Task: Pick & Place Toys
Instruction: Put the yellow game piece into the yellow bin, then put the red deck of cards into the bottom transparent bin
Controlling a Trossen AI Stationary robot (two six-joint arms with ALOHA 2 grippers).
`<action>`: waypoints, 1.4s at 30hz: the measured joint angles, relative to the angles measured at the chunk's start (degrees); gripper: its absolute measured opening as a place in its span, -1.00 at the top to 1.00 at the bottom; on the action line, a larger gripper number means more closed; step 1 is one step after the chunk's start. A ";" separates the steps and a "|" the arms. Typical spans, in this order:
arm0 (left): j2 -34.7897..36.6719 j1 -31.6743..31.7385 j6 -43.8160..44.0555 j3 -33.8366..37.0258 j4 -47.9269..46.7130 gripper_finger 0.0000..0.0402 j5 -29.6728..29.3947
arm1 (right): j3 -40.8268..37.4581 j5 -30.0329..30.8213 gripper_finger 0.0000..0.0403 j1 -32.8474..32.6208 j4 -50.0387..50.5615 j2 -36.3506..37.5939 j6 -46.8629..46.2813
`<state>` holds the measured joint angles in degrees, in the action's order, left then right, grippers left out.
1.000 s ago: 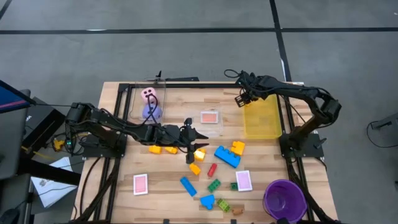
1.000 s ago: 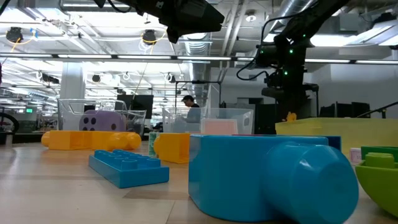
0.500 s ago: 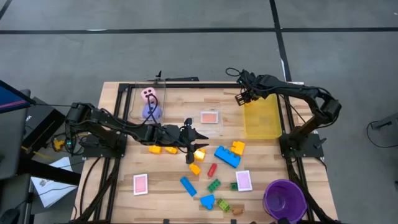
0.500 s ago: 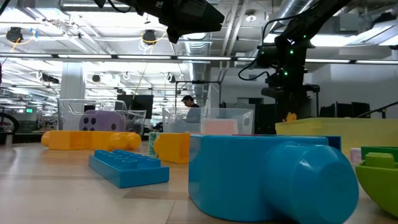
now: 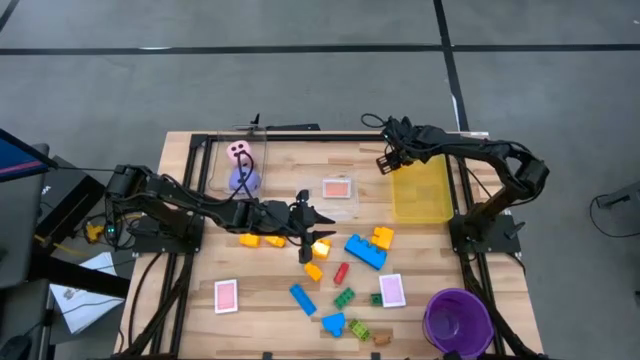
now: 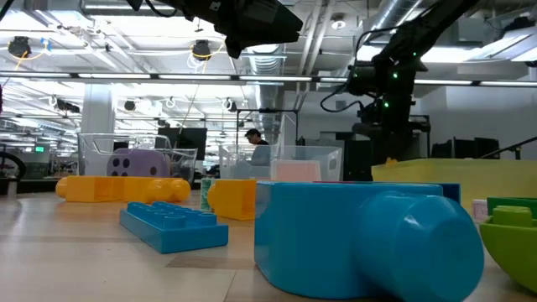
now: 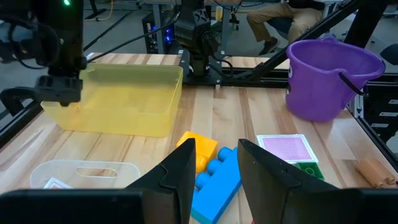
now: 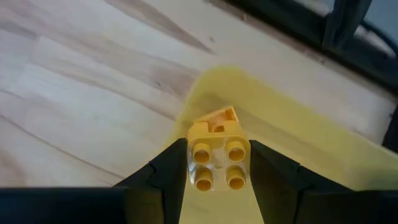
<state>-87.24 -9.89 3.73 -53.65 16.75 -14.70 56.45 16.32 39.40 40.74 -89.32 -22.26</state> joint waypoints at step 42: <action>-0.02 0.00 -0.02 0.00 0.13 0.44 0.00 | -2.71 0.17 -0.10 -0.11 -3.86 1.14 4.28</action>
<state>-87.26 -9.89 3.70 -53.65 16.88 -14.70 53.75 16.49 39.29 36.88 -88.18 -17.98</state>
